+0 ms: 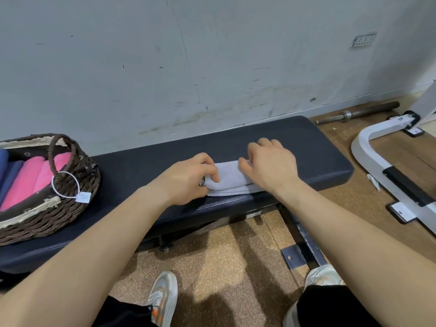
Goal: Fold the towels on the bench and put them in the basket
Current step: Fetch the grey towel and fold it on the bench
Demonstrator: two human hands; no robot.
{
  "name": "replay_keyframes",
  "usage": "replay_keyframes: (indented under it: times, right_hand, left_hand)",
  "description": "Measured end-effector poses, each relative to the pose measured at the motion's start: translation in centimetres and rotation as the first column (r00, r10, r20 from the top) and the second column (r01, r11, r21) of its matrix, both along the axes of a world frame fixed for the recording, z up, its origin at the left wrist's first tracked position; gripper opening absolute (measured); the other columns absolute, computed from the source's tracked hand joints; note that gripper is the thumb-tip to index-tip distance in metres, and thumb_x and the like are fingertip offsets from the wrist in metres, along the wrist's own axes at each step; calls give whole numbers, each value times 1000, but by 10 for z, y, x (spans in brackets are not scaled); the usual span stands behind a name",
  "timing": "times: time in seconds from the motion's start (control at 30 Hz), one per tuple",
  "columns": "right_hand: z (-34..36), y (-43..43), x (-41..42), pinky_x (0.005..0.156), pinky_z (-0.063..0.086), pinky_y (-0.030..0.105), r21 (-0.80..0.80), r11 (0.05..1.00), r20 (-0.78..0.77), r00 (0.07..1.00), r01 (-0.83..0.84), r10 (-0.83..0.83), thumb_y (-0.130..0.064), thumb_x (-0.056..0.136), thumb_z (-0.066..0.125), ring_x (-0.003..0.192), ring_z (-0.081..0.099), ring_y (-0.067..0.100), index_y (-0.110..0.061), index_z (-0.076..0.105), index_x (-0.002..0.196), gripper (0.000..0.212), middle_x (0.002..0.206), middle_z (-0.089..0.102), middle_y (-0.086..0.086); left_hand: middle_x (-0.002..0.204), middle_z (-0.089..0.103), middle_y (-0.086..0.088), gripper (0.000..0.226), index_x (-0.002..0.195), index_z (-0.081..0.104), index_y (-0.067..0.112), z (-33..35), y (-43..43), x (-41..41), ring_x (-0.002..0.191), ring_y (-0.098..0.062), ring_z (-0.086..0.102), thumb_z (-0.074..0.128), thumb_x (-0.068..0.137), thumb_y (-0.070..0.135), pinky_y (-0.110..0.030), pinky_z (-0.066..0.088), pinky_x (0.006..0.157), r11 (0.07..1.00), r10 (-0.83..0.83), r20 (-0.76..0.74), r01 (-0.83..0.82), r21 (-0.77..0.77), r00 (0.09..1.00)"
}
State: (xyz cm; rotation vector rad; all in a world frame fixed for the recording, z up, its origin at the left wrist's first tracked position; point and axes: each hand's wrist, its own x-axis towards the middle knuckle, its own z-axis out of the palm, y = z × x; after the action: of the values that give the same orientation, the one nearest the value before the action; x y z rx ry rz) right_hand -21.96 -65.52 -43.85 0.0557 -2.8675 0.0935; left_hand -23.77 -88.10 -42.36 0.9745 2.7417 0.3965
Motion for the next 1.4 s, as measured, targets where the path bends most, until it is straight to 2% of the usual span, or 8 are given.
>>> replay_keyframes:
  times: [0.2,0.33,0.43,0.57,0.77,0.97,1.23,1.4]
  right_hand:
    - [-24,-5,12,117,29,43,-14,958,235,930,-288,283,-50,101,13,142,39,22,-25,34,153,62,157,40,1]
    - [-34,-7,21,121,21,46,61,963,254,937,-263,240,-51,99,2,147,30,25,-24,20,159,67,161,31,4]
    - [-35,-11,24,121,18,47,68,965,259,939,-253,228,-50,99,1,148,27,26,-22,18,159,69,162,30,5]
    - [-37,-8,22,124,15,45,11,964,231,938,-267,258,-48,103,10,149,25,24,-14,23,158,66,161,30,6]
    - [-41,9,18,124,12,38,-156,955,221,933,-252,282,-45,106,21,151,20,23,-8,23,157,63,162,27,9]
    - [-34,14,17,118,27,38,-328,918,266,911,-223,316,-55,101,35,143,31,26,-22,38,149,58,152,38,4]
    - [3,17,14,89,48,36,-480,873,361,885,-93,293,-56,68,82,111,54,14,-33,44,126,73,125,55,-10]
    - [23,-11,30,75,51,32,-595,803,413,858,0,306,-44,60,91,97,58,12,-28,58,106,59,105,60,-9]
  left_hand:
    - [129,42,20,26,108,64,38,-1,-5,-5,109,-11,54,70,84,31,-33,46,90,999,32,81,-33,10,996]
    - [120,52,23,21,96,70,40,11,-3,-9,109,-3,53,68,81,55,-35,46,95,990,143,133,-143,-8,981]
    - [101,60,13,26,77,68,32,12,22,-9,98,-12,57,58,86,55,-38,51,84,939,339,-49,-335,73,940]
    - [120,58,0,33,115,61,24,-5,69,-16,113,-22,53,39,100,44,-38,45,85,911,412,-170,-408,57,895]
    - [150,37,1,40,140,39,26,-51,64,-25,143,-28,26,40,101,36,-58,28,111,938,175,-225,-232,-257,959]
    - [130,60,6,64,126,58,26,-52,59,-12,124,-19,53,10,97,57,-43,37,108,979,206,-249,-200,49,946]
    - [132,53,9,62,140,44,31,-16,35,6,114,-18,56,56,88,63,-38,44,96,988,152,-57,-154,-31,987]
    - [103,53,9,47,115,61,34,19,1,26,93,-15,57,70,77,60,-35,50,78,972,236,41,-235,-27,971]
